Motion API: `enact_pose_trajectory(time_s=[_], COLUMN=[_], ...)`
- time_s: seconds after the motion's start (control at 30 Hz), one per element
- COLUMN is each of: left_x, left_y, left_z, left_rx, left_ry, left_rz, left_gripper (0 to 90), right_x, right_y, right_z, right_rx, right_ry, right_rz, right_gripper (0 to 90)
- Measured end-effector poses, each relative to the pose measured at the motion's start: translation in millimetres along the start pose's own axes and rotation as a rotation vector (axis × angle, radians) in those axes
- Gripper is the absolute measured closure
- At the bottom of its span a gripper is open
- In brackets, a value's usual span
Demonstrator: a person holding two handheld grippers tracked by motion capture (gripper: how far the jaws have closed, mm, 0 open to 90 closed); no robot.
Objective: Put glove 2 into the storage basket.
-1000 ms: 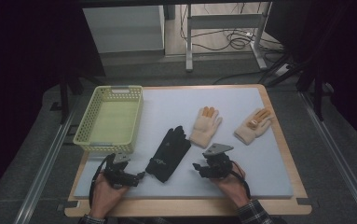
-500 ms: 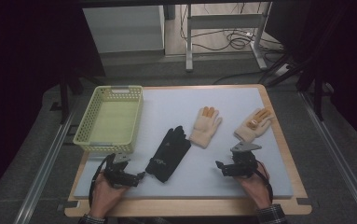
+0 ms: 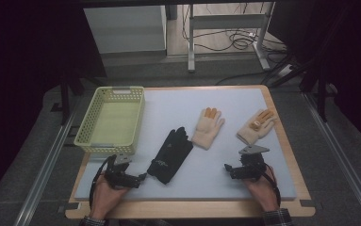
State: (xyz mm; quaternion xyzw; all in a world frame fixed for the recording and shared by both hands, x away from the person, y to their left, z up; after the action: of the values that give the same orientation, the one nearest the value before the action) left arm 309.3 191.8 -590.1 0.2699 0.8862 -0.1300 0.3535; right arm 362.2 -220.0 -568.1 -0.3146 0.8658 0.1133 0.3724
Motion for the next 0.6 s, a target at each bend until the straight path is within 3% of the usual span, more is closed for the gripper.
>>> enact_pose_trajectory(time_s=[0.13,0.3,0.6], left_x=[0.1,-4.1,-33.3], left_y=[-0.3,-8.8,-32.8], left_z=[-2.9,-11.4,-17.9], left_rx=[0.006,0.067,0.122], left_ry=[0.002,-0.02,-0.012], left_rz=[-0.007,-0.035,0.001], left_gripper=[3.8,1.9,0.0], right_x=[0.1,0.2,0.3], right_y=[-0.1,-0.1,-0.1], right_z=[0.0,0.1,0.1], right_rx=[0.0,0.0,0.001], right_ry=[-0.001,-0.003,-0.003], right_rz=[0.0,-0.001,-0.002], right_gripper=[9.6,9.7,9.7])
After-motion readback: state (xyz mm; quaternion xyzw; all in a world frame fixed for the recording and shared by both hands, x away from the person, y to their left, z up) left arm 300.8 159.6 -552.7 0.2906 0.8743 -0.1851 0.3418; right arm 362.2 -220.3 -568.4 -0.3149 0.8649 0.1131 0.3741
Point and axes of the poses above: each handheld gripper's, and its own axes: z roughly forward along the jaws, x roughly out of its underside, y roughly to its left, the point moved 5 cm from there along z, roughly forward along the jaws, and after that the axes turned 1 degree about -x, right-handed, at the moved point
